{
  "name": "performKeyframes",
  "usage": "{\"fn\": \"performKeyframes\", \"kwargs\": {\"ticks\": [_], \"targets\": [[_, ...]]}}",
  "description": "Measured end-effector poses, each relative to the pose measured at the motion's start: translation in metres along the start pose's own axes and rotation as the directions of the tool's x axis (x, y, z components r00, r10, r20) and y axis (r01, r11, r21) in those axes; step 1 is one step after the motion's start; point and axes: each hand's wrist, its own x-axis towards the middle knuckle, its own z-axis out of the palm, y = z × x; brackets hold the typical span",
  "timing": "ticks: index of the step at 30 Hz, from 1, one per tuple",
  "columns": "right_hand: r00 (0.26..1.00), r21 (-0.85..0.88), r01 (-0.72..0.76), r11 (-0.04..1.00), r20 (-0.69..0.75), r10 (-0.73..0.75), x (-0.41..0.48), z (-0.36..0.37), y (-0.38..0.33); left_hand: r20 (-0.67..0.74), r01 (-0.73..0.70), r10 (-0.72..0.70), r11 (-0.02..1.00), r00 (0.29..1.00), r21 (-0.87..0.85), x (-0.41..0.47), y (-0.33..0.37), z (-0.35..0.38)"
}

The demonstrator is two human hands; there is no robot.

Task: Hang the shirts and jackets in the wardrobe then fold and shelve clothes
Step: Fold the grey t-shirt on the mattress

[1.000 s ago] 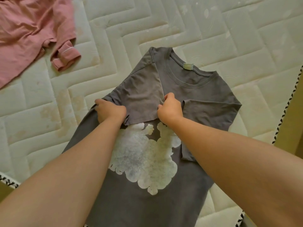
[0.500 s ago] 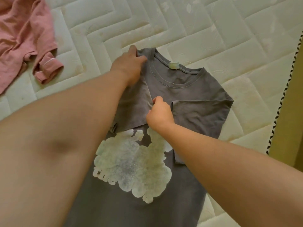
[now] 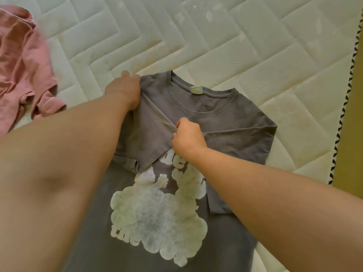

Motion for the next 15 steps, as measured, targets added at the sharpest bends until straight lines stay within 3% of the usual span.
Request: {"fn": "performKeyframes", "kwargs": {"ticks": [4, 9, 12, 15], "targets": [[1.000, 0.038, -0.006, 0.999, -0.025, 0.007, 0.016, -0.002, -0.007, -0.065, 0.086, -0.093, 0.991, 0.994, -0.104, 0.014, -0.008, 0.003], [0.997, 0.068, -0.022, 0.997, -0.066, 0.026, 0.023, 0.001, -0.006, -0.048, 0.218, -0.254, 0.901, 0.966, -0.376, 0.019, -0.012, 0.008], [0.997, 0.087, -0.026, 0.996, -0.069, 0.032, 0.024, 0.001, -0.006, -0.039, 0.246, -0.325, 0.783, 0.945, -0.572, 0.014, -0.014, 0.011], [0.997, 0.082, -0.019, 0.996, -0.073, 0.025, 0.024, 0.001, -0.008, 0.006, 0.278, -0.418, 0.593, 0.908, -0.756, 0.008, -0.019, 0.015]]}}
